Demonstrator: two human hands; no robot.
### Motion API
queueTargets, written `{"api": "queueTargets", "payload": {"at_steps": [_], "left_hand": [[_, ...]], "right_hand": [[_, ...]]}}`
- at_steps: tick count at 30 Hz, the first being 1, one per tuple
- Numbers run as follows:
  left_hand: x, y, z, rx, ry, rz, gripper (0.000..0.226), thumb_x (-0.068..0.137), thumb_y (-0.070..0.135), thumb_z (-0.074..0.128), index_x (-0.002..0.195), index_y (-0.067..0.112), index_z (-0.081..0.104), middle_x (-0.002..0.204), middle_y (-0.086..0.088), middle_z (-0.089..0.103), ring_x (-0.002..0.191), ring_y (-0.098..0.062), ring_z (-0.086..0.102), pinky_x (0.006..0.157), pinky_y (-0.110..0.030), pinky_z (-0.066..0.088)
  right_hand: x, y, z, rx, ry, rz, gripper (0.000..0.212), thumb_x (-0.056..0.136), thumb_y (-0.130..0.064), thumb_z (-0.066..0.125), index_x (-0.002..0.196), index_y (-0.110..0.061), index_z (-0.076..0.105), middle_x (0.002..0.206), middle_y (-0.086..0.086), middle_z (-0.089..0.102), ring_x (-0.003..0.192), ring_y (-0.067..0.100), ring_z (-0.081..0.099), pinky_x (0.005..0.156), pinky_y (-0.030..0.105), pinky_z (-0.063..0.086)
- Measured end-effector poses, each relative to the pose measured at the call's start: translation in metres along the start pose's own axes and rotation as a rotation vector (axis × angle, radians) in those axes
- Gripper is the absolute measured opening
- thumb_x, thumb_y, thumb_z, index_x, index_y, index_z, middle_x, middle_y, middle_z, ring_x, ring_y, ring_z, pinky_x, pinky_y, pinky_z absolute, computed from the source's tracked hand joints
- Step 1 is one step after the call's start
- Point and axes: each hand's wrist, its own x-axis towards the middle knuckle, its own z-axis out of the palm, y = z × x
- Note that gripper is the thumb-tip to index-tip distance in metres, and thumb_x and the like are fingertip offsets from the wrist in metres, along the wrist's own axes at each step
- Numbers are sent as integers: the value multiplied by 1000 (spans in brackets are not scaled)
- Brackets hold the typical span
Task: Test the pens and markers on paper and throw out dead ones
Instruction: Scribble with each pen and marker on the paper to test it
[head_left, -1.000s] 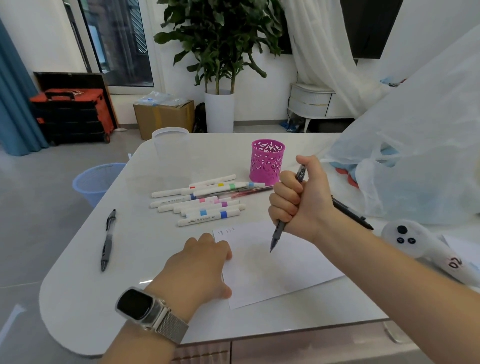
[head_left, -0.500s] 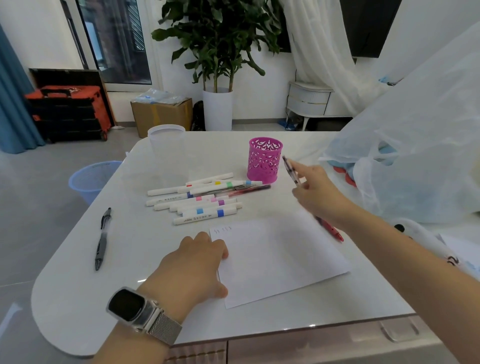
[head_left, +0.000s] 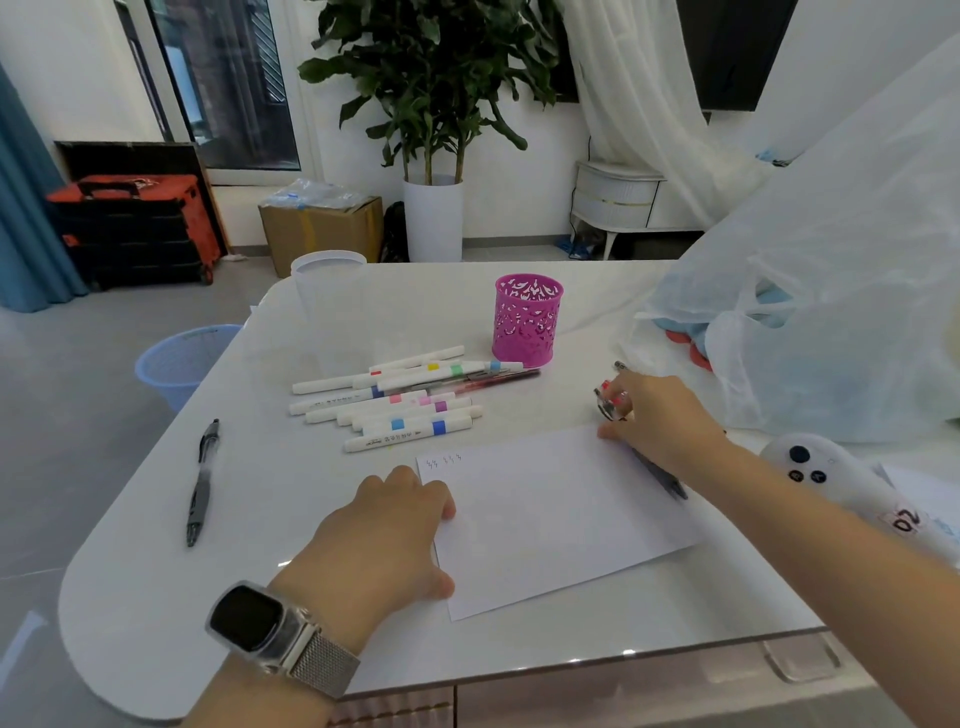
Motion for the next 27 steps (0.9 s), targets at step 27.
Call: {"api": "queueTargets", "payload": {"at_steps": [27], "left_hand": [[6, -1, 0, -25, 42, -56, 31, 92, 54, 42, 117, 36, 46, 120, 9, 39, 113, -12, 36, 90, -30, 42]], "right_hand": [[52, -46, 57, -186, 23, -308, 30, 99, -19, 43, 129, -19, 49, 127, 5, 51, 114, 27, 42, 89, 38, 39]]}}
